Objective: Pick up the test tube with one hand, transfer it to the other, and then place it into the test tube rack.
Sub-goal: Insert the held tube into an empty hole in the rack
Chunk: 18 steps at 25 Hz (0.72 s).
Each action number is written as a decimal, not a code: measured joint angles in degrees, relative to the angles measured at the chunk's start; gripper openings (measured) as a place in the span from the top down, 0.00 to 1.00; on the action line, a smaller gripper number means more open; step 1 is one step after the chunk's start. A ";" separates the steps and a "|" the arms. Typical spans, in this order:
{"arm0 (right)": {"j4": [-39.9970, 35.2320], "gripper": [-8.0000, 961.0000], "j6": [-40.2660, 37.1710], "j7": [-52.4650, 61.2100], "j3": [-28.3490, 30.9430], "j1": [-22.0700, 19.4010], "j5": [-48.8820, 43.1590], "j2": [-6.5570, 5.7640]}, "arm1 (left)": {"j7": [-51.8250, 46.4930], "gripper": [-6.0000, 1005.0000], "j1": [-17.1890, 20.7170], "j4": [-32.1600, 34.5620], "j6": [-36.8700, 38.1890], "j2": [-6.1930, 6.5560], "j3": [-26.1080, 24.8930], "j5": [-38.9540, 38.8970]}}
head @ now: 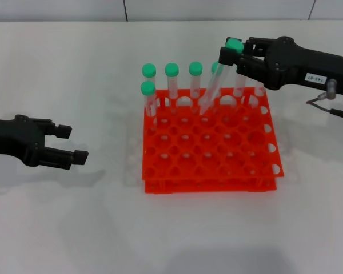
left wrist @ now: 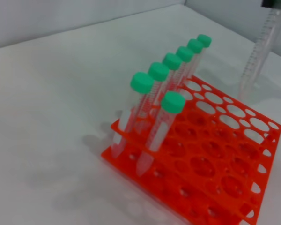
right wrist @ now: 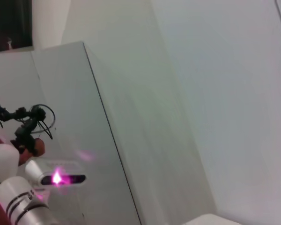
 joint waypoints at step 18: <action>0.12 0.72 11.27 -7.72 -12.39 1.18 10.67 0.24 | 3.30 0.13 0.15 -0.42 1.32 -0.35 -0.03 0.25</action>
